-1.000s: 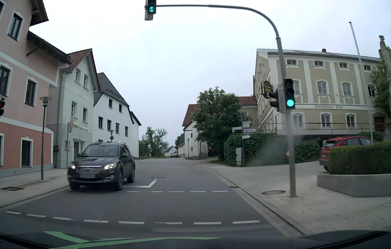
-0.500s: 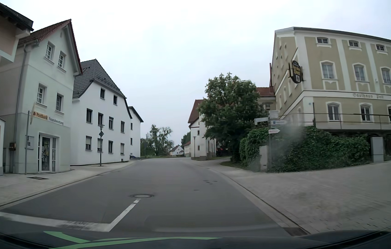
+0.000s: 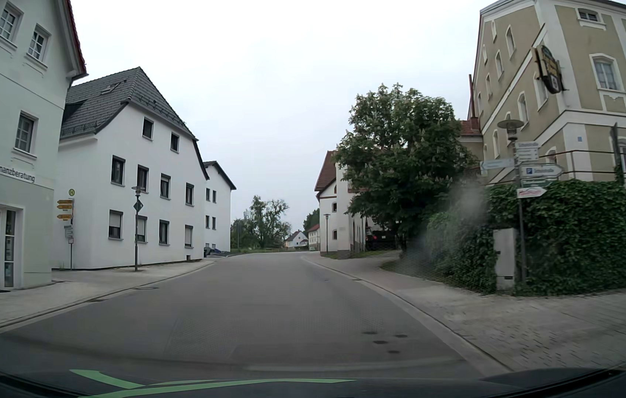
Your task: Follow the waypoints while adhering to traffic rules and regulations
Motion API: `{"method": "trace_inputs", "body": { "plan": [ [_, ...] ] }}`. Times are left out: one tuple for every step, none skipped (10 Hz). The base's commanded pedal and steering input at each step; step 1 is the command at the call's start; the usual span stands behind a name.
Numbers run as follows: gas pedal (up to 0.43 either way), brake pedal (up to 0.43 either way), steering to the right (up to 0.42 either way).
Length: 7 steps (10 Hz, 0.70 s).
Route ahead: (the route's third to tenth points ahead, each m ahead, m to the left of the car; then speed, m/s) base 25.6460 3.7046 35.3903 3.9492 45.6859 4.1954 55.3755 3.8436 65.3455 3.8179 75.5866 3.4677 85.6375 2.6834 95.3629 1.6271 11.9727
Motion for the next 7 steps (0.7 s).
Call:
{"method": "trace_inputs", "body": {
  "plan": [
    [0.150,0.000,-0.026],
    [0.150,0.000,-0.025],
    [0.150,0.000,-0.025],
    [0.150,0.000,-0.024],
    [0.150,0.000,-0.024],
    [0.150,0.000,-0.023],
    [0.150,0.000,-0.023]
  ]
}}
